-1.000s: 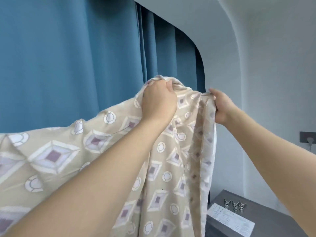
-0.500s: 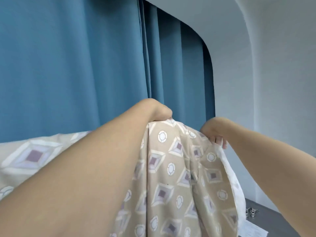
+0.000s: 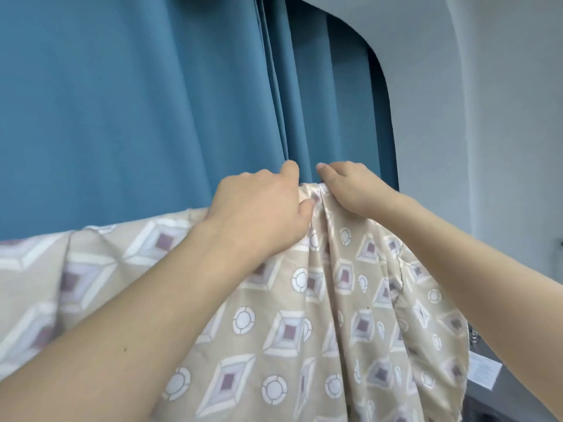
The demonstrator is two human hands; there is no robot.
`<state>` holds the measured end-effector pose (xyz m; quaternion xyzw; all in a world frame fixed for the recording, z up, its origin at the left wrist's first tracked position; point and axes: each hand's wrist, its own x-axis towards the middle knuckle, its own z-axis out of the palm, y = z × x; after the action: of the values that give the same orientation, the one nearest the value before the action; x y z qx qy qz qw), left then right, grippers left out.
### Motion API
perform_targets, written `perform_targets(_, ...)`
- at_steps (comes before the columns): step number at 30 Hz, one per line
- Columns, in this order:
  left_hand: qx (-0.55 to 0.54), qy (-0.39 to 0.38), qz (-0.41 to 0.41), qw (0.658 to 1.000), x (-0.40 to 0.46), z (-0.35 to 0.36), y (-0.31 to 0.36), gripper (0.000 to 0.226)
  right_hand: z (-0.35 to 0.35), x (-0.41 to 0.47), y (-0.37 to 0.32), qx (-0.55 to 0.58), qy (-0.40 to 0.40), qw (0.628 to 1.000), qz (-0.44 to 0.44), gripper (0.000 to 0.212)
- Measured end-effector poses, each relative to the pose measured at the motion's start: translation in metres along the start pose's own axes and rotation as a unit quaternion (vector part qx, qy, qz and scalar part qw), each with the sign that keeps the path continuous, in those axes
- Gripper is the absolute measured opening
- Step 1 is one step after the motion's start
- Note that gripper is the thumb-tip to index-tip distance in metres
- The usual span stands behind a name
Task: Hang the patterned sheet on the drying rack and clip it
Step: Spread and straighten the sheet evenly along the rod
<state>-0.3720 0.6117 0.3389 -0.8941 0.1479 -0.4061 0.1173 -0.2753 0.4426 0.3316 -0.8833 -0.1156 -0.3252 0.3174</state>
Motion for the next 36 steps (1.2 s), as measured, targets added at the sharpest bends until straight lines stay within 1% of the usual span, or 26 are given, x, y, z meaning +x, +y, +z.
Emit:
perform_targets(3, 0.029, 0.052, 0.031, 0.998, -0.026, 0.011, -0.008, 0.035, 0.012, -0.013, -0.005, -0.033, 0.072, 0.997, -0.024, 0.045)
perform_targets(5, 0.063, 0.063, 0.025, 0.996, -0.040, 0.022, -0.016, 0.046, 0.016, -0.023, -0.007, -0.082, 0.119, 0.989, -0.026, 0.039)
perform_targets(7, 0.072, 0.082, 0.017, 0.994, -0.053, 0.028, -0.024, 0.054, 0.018, -0.035, -0.013, -0.128, 0.151, 0.980, 0.016, 0.035)
perform_targets(9, 0.074, 0.098, 0.009, 0.992, -0.065, 0.031, -0.032, 0.058, 0.017, -0.051, -0.024, -0.159, 0.175, 0.970, 0.051, 0.046)
perform_targets(10, 0.078, 0.101, 0.010, 0.992, -0.071, 0.032, -0.037, 0.059, 0.017, -0.060, -0.031, -0.166, 0.174, 0.968, 0.068, 0.053)
perform_targets(11, 0.085, 0.101, 0.009, 0.991, -0.077, 0.029, -0.043, 0.059, 0.016, -0.070, -0.040, -0.169, 0.154, 0.969, 0.089, 0.059)
perform_targets(12, 0.096, 0.101, 0.008, 0.990, -0.082, 0.027, -0.047, 0.059, 0.014, -0.078, -0.046, -0.166, 0.109, 0.974, 0.114, 0.065)
perform_targets(13, 0.105, 0.103, 0.004, 0.989, -0.086, 0.023, -0.052, 0.059, 0.013, -0.085, -0.053, -0.145, 0.044, 0.978, 0.144, 0.070)
perform_targets(15, 0.109, 0.100, -0.004, 0.989, -0.098, 0.015, -0.064, 0.060, 0.015, -0.097, -0.066, -0.036, -0.086, 0.973, 0.209, 0.076)
perform_targets(16, 0.110, 0.096, -0.007, 0.989, -0.105, 0.013, -0.068, 0.060, 0.017, -0.102, -0.072, 0.030, -0.133, 0.963, 0.233, 0.078)
perform_targets(17, 0.115, 0.096, -0.009, 0.989, -0.111, 0.011, -0.073, 0.061, 0.021, -0.106, -0.076, 0.077, -0.163, 0.952, 0.249, 0.079)
perform_targets(18, 0.124, 0.099, -0.011, 0.987, -0.119, 0.010, -0.078, 0.063, 0.025, -0.110, -0.079, 0.099, -0.179, 0.945, 0.257, 0.079)
perform_targets(19, 0.137, 0.105, -0.012, 0.985, -0.126, 0.009, -0.083, 0.065, 0.031, -0.113, -0.083, 0.096, -0.184, 0.943, 0.262, 0.079)
perform_targets(22, 0.163, 0.127, -0.002, 0.978, -0.145, 0.006, -0.095, 0.070, 0.045, -0.122, -0.094, 0.049, -0.174, 0.943, 0.280, 0.082)
perform_targets(23, 0.170, 0.131, 0.002, 0.977, -0.151, 0.007, -0.097, 0.071, 0.047, -0.124, -0.098, 0.053, -0.173, 0.940, 0.291, 0.085)
perform_targets(25, 0.187, 0.131, 0.003, 0.974, -0.160, 0.007, -0.099, 0.070, 0.049, -0.125, -0.106, 0.096, -0.178, 0.928, 0.313, 0.093)
perform_targets(27, 0.198, 0.117, -0.003, 0.973, -0.164, 0.005, -0.102, 0.065, 0.050, -0.123, -0.112, 0.148, -0.172, 0.919, 0.322, 0.096)
perform_targets(29, 0.177, 0.092, -0.025, 0.980, -0.163, -0.001, -0.105, 0.055, 0.053, -0.120, -0.116, 0.182, -0.153, 0.918, 0.319, 0.088)
perform_targets(30, 0.153, 0.068, -0.042, 0.985, -0.162, -0.005, -0.106, 0.052, 0.055, -0.120, -0.119, 0.199, -0.143, 0.917, 0.314, 0.080)
perform_targets(32, 0.108, -0.004, -0.066, 0.992, -0.161, -0.011, -0.104, 0.048, 0.062, -0.120, -0.123, 0.241, -0.129, 0.914, 0.300, 0.058)
perform_targets(34, 0.056, -0.079, -0.057, 0.994, -0.159, -0.005, -0.098, 0.039, 0.067, -0.121, -0.127, 0.261, -0.111, 0.919, 0.275, 0.038)
perform_targets(36, 0.012, -0.172, -0.064, 0.983, -0.162, 0.000, -0.096, 0.036, 0.068, -0.122, -0.130, 0.267, -0.090, 0.926, 0.252, 0.029)
